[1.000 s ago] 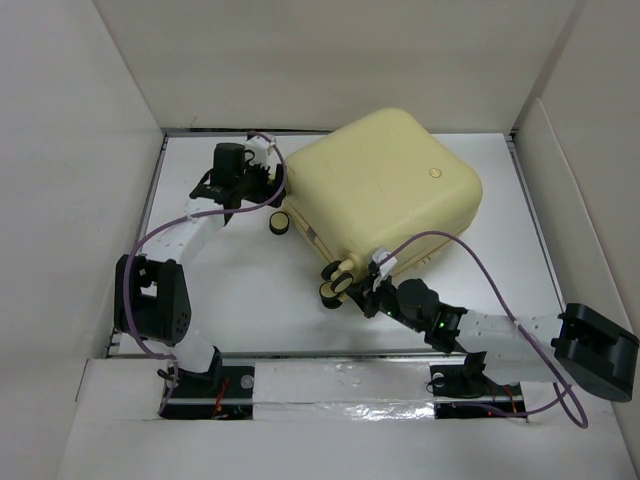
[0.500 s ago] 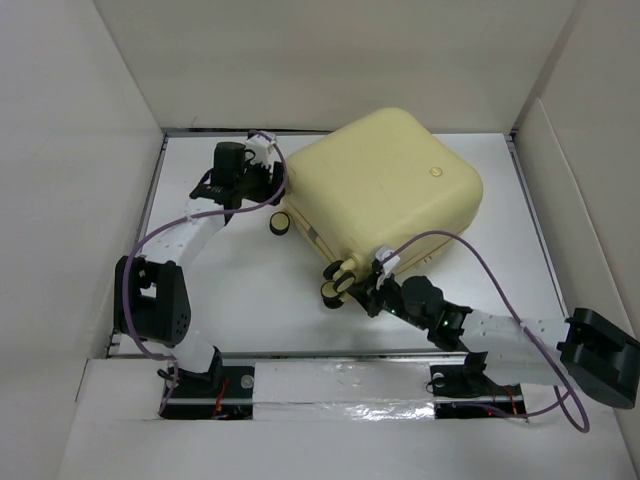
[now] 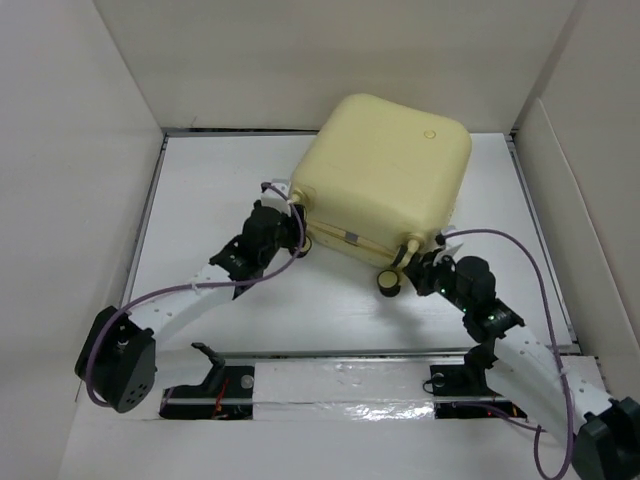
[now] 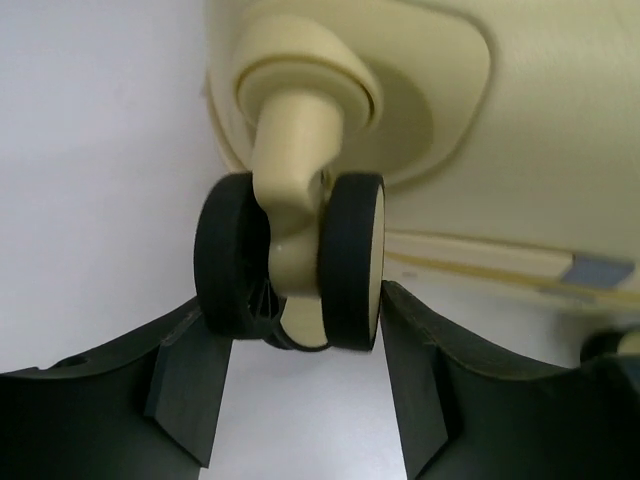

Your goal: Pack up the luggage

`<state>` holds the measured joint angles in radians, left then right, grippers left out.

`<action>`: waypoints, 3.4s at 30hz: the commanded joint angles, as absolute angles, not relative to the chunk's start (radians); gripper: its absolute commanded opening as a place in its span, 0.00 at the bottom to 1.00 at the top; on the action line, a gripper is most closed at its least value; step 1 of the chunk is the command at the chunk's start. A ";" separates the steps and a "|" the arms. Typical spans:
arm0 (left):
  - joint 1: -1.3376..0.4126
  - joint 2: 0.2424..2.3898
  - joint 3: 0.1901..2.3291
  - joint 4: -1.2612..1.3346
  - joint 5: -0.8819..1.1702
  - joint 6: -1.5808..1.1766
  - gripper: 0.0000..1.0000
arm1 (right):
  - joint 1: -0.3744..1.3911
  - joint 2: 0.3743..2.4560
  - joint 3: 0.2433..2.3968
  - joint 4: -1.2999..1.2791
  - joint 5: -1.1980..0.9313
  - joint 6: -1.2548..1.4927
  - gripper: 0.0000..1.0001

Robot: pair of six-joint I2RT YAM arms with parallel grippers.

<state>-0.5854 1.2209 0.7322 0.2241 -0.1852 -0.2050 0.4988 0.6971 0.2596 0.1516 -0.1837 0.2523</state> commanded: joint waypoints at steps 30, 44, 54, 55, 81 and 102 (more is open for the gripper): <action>-0.821 0.965 0.805 -0.141 -0.435 -0.528 0.91 | 0.367 0.644 0.278 0.555 0.094 0.305 0.00; -0.693 1.279 1.035 -0.060 -0.317 -0.388 0.99 | 0.357 0.572 0.221 0.503 0.008 0.278 0.00; -0.617 1.437 1.080 -0.008 -0.109 -0.351 0.52 | 0.357 0.558 0.189 0.476 -0.041 0.287 0.00; -0.617 1.446 1.074 0.008 -0.091 -0.351 0.47 | 0.357 0.557 0.183 0.472 -0.051 0.290 0.00; -0.678 1.215 0.537 0.515 0.058 -0.566 0.00 | 0.170 0.899 0.459 0.489 -0.286 0.129 0.00; -0.770 1.330 0.637 0.796 0.285 -0.692 0.00 | 0.802 1.207 0.454 0.764 0.448 0.137 0.00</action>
<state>-0.7284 1.2995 0.5854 0.7429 0.0494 -0.7437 0.7349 1.1851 0.3687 0.5560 0.4244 0.1772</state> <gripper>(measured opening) 0.513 0.017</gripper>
